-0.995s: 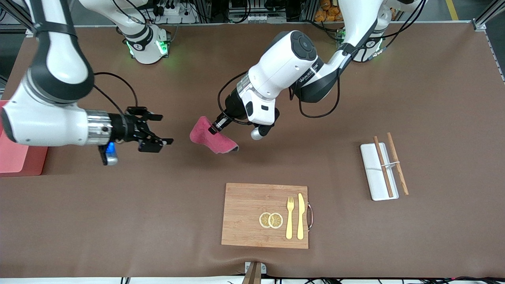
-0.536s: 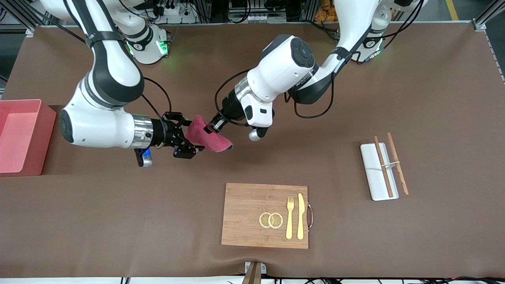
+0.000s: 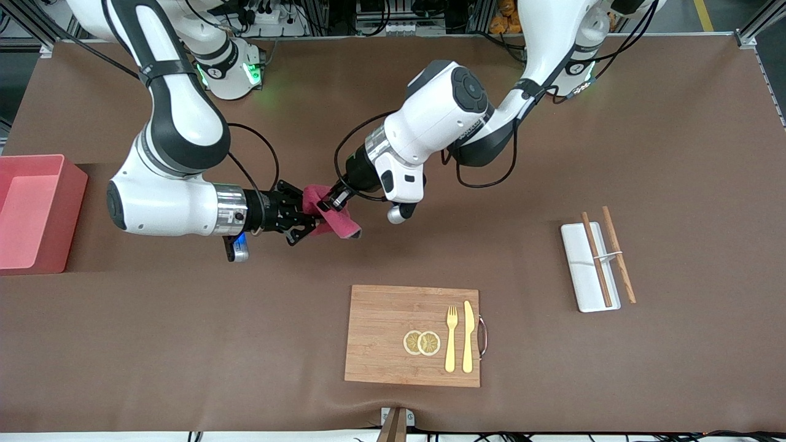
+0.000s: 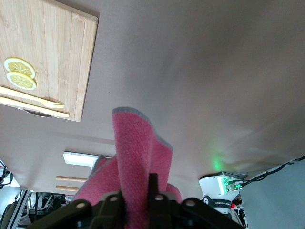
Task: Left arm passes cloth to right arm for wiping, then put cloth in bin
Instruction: 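Pull the cloth away with the right gripper while the left gripper withdraws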
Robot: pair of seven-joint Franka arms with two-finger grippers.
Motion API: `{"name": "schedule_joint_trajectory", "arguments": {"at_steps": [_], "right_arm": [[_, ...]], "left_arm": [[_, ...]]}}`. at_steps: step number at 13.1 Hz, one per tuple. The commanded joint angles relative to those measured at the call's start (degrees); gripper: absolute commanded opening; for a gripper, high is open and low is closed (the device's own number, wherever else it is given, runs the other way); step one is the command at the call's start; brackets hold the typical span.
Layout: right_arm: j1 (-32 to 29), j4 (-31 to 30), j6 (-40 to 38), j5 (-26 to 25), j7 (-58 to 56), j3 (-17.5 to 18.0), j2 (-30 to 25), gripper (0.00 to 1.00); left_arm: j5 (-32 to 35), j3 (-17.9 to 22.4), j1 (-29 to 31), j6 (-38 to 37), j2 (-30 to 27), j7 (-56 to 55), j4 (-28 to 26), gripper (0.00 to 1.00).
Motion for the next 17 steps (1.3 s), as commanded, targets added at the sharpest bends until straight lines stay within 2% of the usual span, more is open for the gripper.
{"name": "schedule_joint_trajectory", "arguments": {"at_steps": [1, 2, 3, 4, 6, 7, 10, 12, 14, 16, 17], "right_arm": [[0.58, 0.22, 0.51, 0.26, -3.9, -0.49, 0.51, 0.0], [-0.03, 0.13, 0.34, -1.48, -7.93, -0.49, 0.51, 0.0], [-0.38, 0.13, 0.25, -5.24, -11.28, -0.58, 0.51, 0.0], [-0.3, 0.13, 0.42, -10.85, -13.4, -0.58, 0.6, 0.0], [-0.12, 0.13, 2.17, -21.76, -16.57, -0.58, 1.74, 0.0], [-0.38, 0.13, 2.36, -23.63, -17.98, -0.58, 2.53, 0.0], [-2.75, -0.66, 5.24, -25.05, -24.47, -0.76, 6.04, 0.0], [-3.98, -5.91, 11.56, -28.72, -30.7, -0.93, 5.88, 0.0], [-8.01, -6.82, 12.64, -33.13, -37.38, -0.93, 6.31, 0.0], [-13.45, -7.52, 12.64, -34.98, -48.51, -0.93, 6.58, 0.0], [-16.61, -7.43, 12.64, -36.38, -55.01, -0.93, 7.01, 0.0]], "left_arm": [[-1.73, -0.2, -0.44, 0.22, 0.78, -0.63, 1.88, 0.0], [-2.25, -0.12, -0.09, -0.3, 0.09, -0.54, 1.71, 0.37], [-2.09, -0.12, 0.44, -0.65, -1.14, -0.54, 1.62, 0.66], [-1.56, 0.41, 0.79, -3.35, -2.2, -0.45, 1.53, 1.0], [-1.38, 0.67, 2.89, -10.73, -5.62, -0.1, 1.53, 1.0], [-1.38, 0.59, 5.25, -13.64, -8.07, 0.51, 1.36, 1.0], [1.24, 0.5, 12.46, -25.31, -13.79, 5.49, 1.27, 1.0], [2.48, 0.59, 17.55, -34.1, -16.43, 15.93, 1.27, 1.0], [3.45, 0.59, 23.44, -42.54, -18.28, 26.39, 1.27, 1.0], [4.24, 0.76, 29.33, -48.44, -19.6, 35.98, 0.75, 1.0], [6.94, 0.59, 31.53, -50.91, -20.31, 40.55, 0.74, 1.0]]}}
